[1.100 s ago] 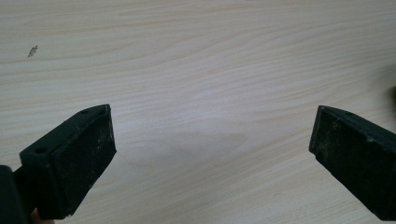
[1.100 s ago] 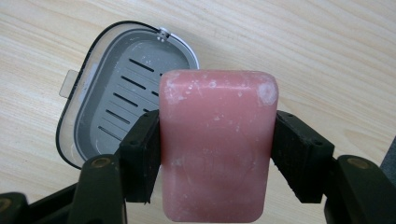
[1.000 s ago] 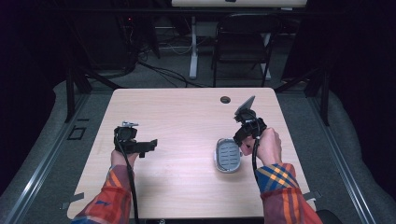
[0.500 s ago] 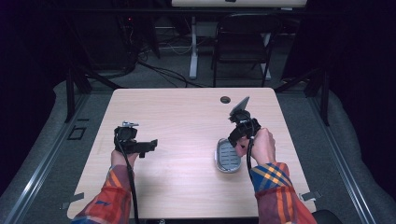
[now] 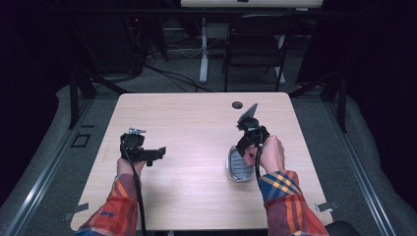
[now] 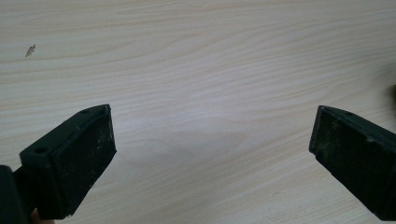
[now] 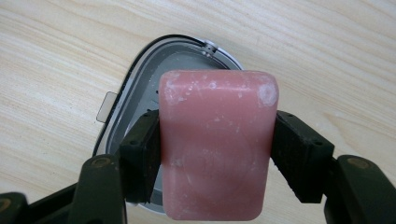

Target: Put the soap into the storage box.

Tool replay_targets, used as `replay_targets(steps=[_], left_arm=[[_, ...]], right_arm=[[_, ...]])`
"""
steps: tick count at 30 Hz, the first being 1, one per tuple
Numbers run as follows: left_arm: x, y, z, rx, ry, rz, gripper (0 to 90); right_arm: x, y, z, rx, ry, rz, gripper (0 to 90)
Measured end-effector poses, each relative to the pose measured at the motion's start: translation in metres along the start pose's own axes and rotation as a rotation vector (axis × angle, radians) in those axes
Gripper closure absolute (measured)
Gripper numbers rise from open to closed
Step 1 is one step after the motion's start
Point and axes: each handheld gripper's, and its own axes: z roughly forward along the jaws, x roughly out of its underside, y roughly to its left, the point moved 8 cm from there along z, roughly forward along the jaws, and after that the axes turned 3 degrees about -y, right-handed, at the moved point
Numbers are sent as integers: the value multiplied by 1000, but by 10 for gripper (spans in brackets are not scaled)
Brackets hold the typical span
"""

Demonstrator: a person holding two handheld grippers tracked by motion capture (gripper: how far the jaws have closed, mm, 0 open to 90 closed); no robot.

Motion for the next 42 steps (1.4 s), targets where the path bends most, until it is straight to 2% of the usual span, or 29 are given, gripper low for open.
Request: replay_targets(steps=[3,5,13,18,22,23,25,29,30,31,32,35,38,42], left_arm=[[0,0,0,1,3,-1,3],[0,-1,0,1,3,-1,3],[0,0,0,1,2,-2,3],[0,0,0,1,3,-2,3],[0,-1,0,2,2,-2,2],[0,-1,0,2,2,-2,3],[0,0,0,2,2,-3,3],[0,0,1,1,3,-3,3],[0,0,1,1,2,-5,3],[0,0,1,1,2,-6,3],[0,0,1,1,1,-6,3],[-1,0,2,1,4,-1,3],[-1,-1,3,4,4,-1,3],[-1,-1,2,3,5,0,3]], right_arm=[[-1,3,3,-5,-9,13,373],[-1,4,4,-8,8,-1,373],[-2,10,9,-15,18,-9,373],[-3,14,13,-25,7,16,373],[-2,13,15,-23,32,16,373],[-2,14,17,-26,21,29,373],[-2,13,16,-22,35,17,373],[-2,13,17,-22,40,25,372],[-3,14,19,-25,22,47,372],[-2,12,18,-22,38,40,372],[-2,13,19,-21,28,58,372],[0,10,19,-20,56,50,372],[-1,11,21,-19,40,72,371],[1,10,19,-15,71,63,371]])
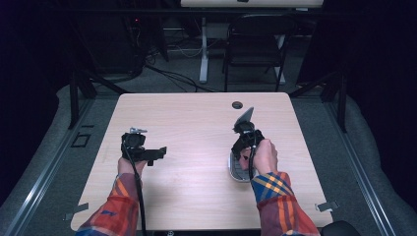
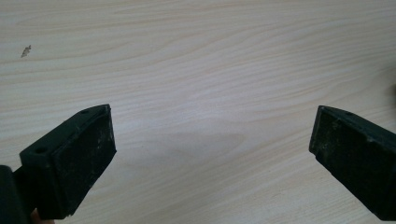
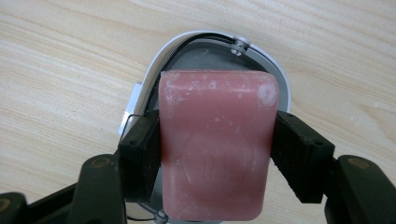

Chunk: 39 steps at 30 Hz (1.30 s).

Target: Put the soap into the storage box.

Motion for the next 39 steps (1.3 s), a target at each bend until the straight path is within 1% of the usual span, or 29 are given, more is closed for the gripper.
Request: replay_targets(steps=[1,3,4,5,6,7,8,10,12,14,16,17,18,21,22,23,24,25,26,27,29,30,31,32,33,37,38,39], left_arm=[[0,0,0,0,-2,-1,3],[0,-1,0,1,-3,-1,3],[-1,-2,0,0,-3,5,3],[-1,-3,0,3,-1,13,3],[-1,-3,0,2,-1,14,3],[-1,-3,0,1,-3,15,2],[-1,-3,0,1,-3,15,2],[-1,-3,0,3,-2,15,2],[-1,-4,0,3,-2,12,2],[-1,-4,0,4,-3,14,2],[-1,-4,0,4,-2,13,2],[-1,-4,1,2,-2,12,3],[-1,-3,0,3,1,14,3],[-1,-4,1,4,0,14,3],[-1,-4,1,4,0,13,2],[-1,-4,1,4,0,14,2],[-1,-4,0,5,0,14,2],[-1,-4,0,5,1,15,2],[-1,-4,0,5,0,15,3],[-1,-4,1,5,-1,14,2],[-1,-4,1,6,-1,14,2],[-1,-4,1,6,-2,13,2],[-1,-4,1,6,-1,15,2],[-1,-4,1,6,0,16,2],[-1,-4,1,7,0,16,2],[-1,-4,0,8,1,19,2],[-1,-4,0,8,3,22,2],[-1,-4,0,7,1,24,2]], right_arm=[[-1,1,2,-7,-19,19,371],[0,1,1,-5,-6,21,371],[1,0,1,-3,2,25,370],[2,0,3,-14,-11,52,370],[2,0,3,-14,-11,52,370],[2,0,3,-21,-16,62,370],[3,0,3,-23,-7,70,369],[6,-1,4,-32,8,76,367],[7,0,6,-45,5,78,362],[9,0,6,-56,25,74,360],[8,1,5,-63,-6,83,360],[8,1,3,-64,3,76,355],[7,1,3,-63,-12,77,354],[7,1,-1,-62,-14,69,358],[7,2,-1,-73,-31,72,357],[7,2,-2,-78,-36,67,355],[7,1,-5,-75,-29,44,352],[7,2,-5,-73,-38,48,351],[6,2,-6,-74,-62,48,345],[7,2,-7,-75,-52,37,339],[6,1,-11,-79,-72,29,326],[6,0,-12,-79,-81,30,313],[7,-2,-15,-83,-70,10,301],[7,-2,-16,-86,-88,16,296],[8,-3,-18,-85,-83,1,288],[9,-7,-26,-90,-116,-26,231],[10,-9,-29,-85,-119,-45,215],[11,-10,-31,-81,-136,-42,205]])
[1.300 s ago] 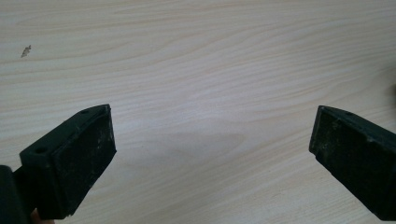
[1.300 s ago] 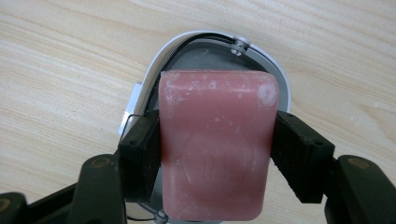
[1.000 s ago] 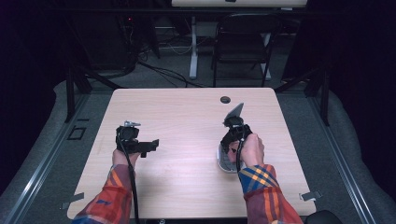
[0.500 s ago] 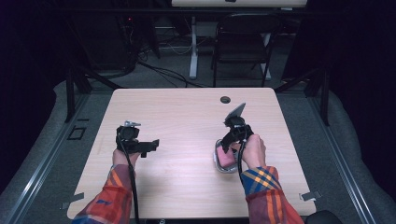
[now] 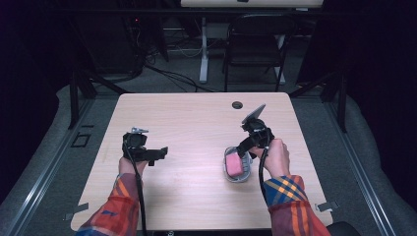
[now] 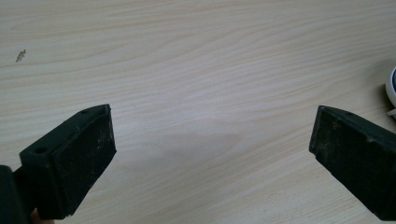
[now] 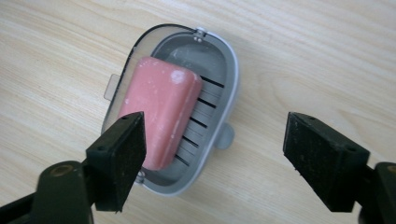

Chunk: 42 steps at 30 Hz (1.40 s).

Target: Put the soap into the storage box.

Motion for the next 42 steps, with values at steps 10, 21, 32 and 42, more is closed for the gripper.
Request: replay_targets(steps=[10,21,32,42], left_arm=[[0,0,0,0,2,3,2],[0,0,0,0,1,3,2],[0,0,0,0,2,4,2],[1,0,1,-4,6,7,3]], right_arm=[[12,-21,-26,34,-30,-65,61],[36,-47,-35,47,-61,-62,0],[68,-77,-26,53,-108,-20,0],[103,-96,-5,52,-108,37,0]])
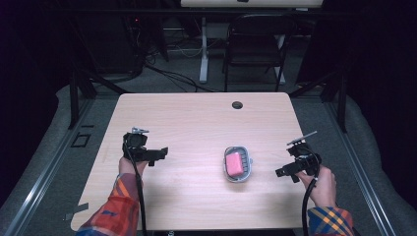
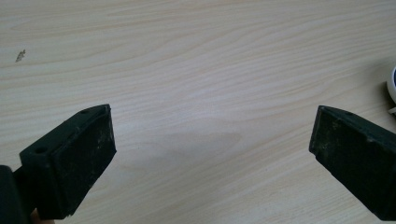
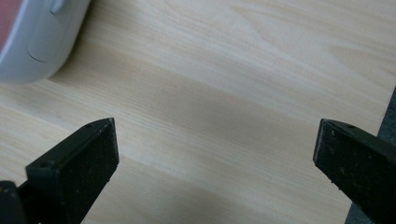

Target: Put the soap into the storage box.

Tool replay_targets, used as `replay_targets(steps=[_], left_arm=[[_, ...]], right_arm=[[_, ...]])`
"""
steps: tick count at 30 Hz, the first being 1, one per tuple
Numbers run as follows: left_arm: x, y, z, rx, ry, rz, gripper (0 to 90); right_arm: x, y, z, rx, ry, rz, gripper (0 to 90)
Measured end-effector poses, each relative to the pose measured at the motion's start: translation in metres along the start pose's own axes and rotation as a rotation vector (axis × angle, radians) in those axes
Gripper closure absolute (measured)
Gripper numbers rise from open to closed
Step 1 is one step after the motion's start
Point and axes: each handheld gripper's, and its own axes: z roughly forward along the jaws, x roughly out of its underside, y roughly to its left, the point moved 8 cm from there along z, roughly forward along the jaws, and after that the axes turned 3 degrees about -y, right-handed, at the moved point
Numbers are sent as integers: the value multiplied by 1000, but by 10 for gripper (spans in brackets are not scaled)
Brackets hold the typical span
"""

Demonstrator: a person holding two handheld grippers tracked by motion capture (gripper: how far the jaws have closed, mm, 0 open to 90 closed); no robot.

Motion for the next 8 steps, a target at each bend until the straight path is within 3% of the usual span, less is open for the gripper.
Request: replay_targets(steps=[3,4,8], left_arm=[[0,0,0,1,2,4,2],[0,-1,0,0,1,3,2],[0,-1,1,-1,2,6,2]], right_arm=[[9,-3,8,4,-20,13,0],[12,-4,8,2,6,-7,0],[22,-6,15,0,38,-11,0]])
